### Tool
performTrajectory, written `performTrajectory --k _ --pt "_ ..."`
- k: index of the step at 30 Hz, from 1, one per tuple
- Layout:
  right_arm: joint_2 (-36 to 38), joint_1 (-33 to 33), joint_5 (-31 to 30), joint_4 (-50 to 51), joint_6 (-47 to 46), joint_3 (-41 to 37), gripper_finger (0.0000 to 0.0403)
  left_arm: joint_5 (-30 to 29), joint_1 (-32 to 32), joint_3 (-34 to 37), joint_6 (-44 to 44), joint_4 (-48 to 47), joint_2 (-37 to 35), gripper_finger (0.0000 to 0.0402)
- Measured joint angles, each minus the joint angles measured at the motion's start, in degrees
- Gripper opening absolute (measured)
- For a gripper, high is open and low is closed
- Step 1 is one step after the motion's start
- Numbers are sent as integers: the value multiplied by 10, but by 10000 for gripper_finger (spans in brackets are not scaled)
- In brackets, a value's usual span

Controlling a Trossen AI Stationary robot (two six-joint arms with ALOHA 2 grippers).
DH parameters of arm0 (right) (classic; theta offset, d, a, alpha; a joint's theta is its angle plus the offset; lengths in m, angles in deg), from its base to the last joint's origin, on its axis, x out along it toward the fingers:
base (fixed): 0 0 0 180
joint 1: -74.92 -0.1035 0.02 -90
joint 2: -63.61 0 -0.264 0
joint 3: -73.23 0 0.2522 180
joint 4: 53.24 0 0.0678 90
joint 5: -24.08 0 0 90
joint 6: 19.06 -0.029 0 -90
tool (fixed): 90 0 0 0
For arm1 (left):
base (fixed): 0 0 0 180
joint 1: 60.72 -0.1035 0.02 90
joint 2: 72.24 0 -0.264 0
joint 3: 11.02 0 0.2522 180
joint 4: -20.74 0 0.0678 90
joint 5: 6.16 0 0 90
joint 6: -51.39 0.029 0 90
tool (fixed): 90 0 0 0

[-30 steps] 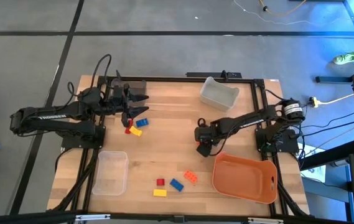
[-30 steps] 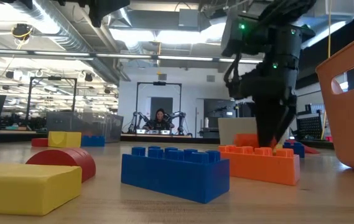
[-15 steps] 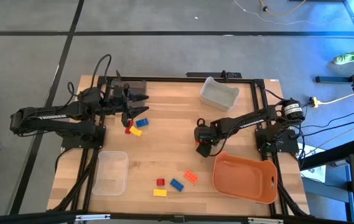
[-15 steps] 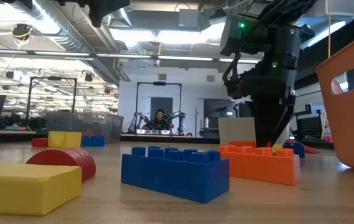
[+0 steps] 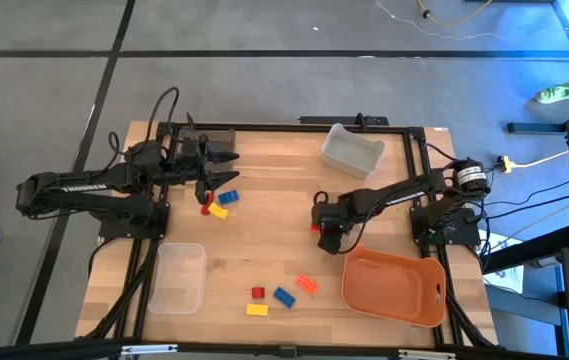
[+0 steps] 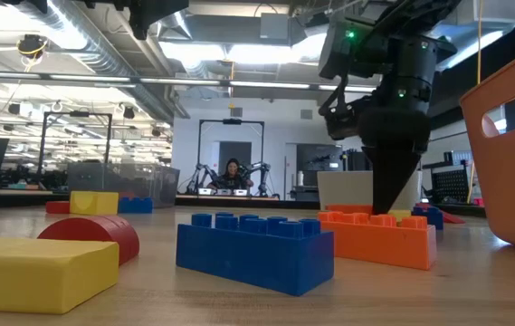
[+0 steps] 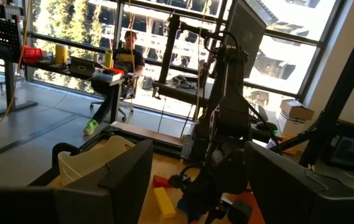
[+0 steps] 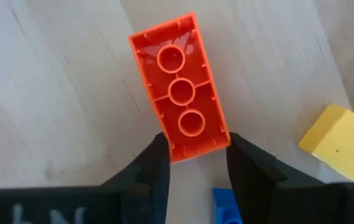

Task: Sort & place blocks by color
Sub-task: Put the top orange gamepiece into the black bin

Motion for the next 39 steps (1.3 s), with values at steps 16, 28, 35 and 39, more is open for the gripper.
performTrajectory --k 16,28,35,39 --pt "170 0 -35 -50 35 -1 128 0 0 -1 -198 7 51 244" --pt "175 9 -37 -105 43 0 128 54 13 -1 -637 65 305 244" --pt "141 9 -5 -111 42 0 128 51 49 -1 -708 207 414 244" --pt "127 9 12 -133 41 0 128 50 67 -7 -735 221 460 244"
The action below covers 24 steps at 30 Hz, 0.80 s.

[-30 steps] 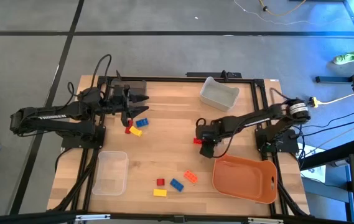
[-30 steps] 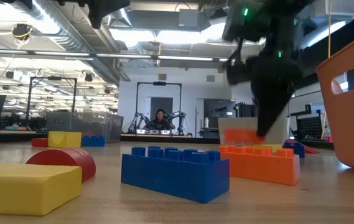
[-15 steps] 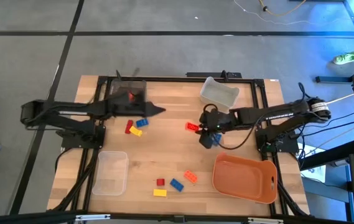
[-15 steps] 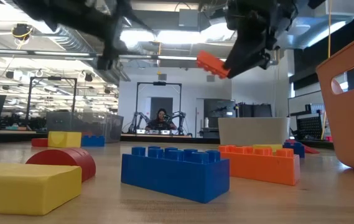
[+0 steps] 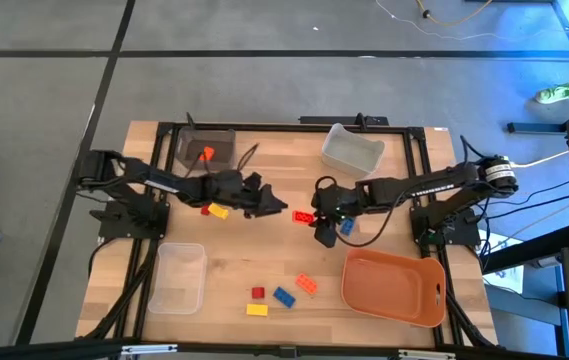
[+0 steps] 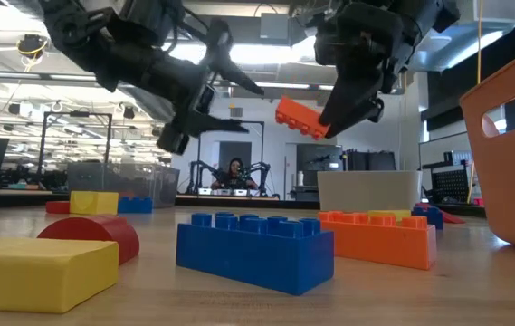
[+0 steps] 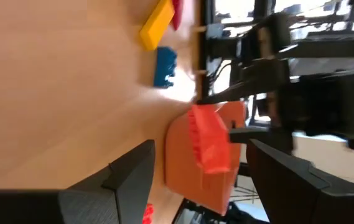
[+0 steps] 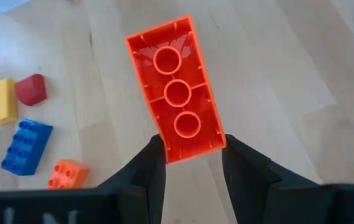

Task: Sort & place blocks by color
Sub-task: Put the top orange gamepiece into the black bin

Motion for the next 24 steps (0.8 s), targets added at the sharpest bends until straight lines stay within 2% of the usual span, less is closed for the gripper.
performTrajectory --k 11,19,24 --pt "-26 0 25 -15 -21 0 128 -13 14 -66 2 4 69 244" --pt "-28 0 19 -23 -33 0 128 0 25 -77 14 -26 71 244" --pt "-28 0 11 -32 -44 0 128 -17 40 -77 14 -33 71 244"
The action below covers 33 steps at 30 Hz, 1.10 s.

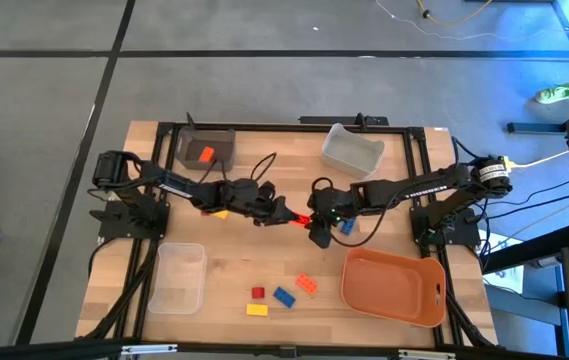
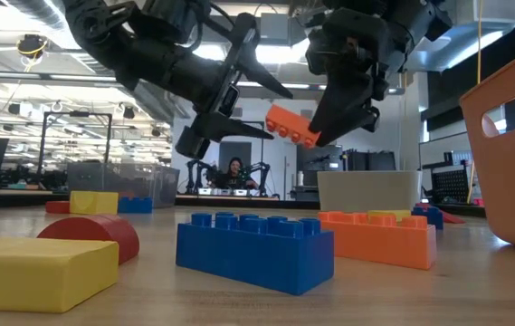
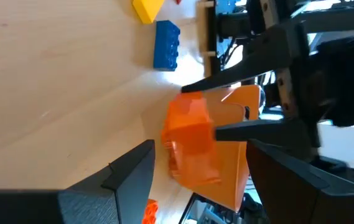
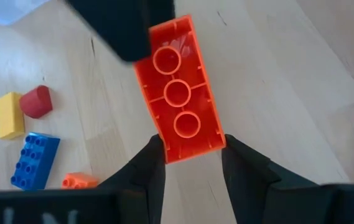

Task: Sort & place blocks by color
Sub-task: Put the top orange gamepiece into the black bin

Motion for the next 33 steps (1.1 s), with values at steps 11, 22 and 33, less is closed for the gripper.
performTrajectory --k 11,22,33 --pt "0 0 -1 0 1 0 128 -53 3 0 0 -8 0 227" --pt "0 0 -1 -1 2 0 128 -46 9 1 5 -13 0 151" --pt "13 0 20 21 23 1 220 -32 -2 1 52 -16 0 83"
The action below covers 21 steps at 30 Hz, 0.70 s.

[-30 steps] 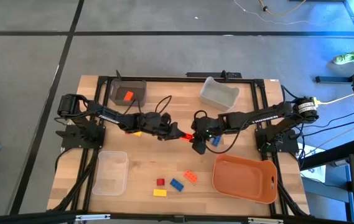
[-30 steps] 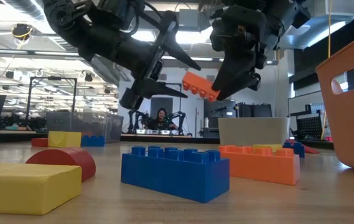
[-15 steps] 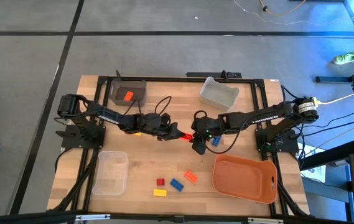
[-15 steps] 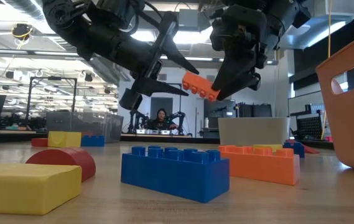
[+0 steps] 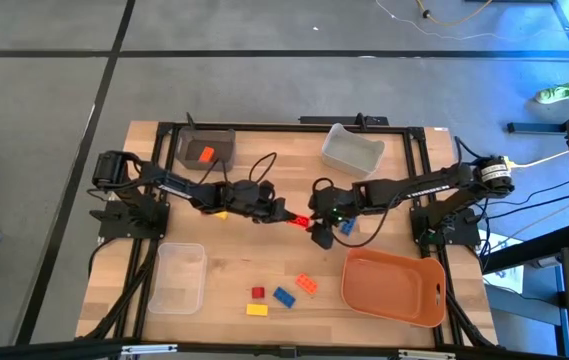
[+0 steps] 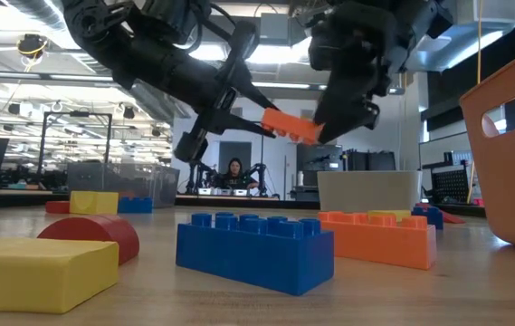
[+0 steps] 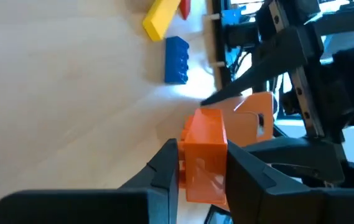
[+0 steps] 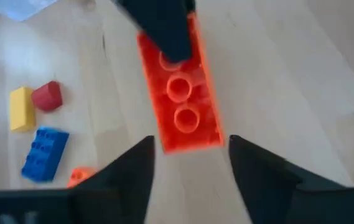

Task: Sort & place blocks by color
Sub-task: Put the top orange gamepiece into the black bin

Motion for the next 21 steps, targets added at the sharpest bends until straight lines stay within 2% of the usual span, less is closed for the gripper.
performTrajectory --k 4,8,11,16,21 --pt "35 0 -1 86 22 0 253 28 -23 0 26 -9 -9 83" --pt "83 0 -32 203 24 -1 257 56 -51 0 78 -30 -43 83" --pt "133 -3 -56 230 17 -24 254 54 -80 9 131 -51 -92 83" --pt "238 -5 -56 155 -59 -117 251 31 -134 51 208 -50 -223 83" --pt "331 -4 -38 -79 -137 -224 251 -32 -154 102 318 -48 -378 83"
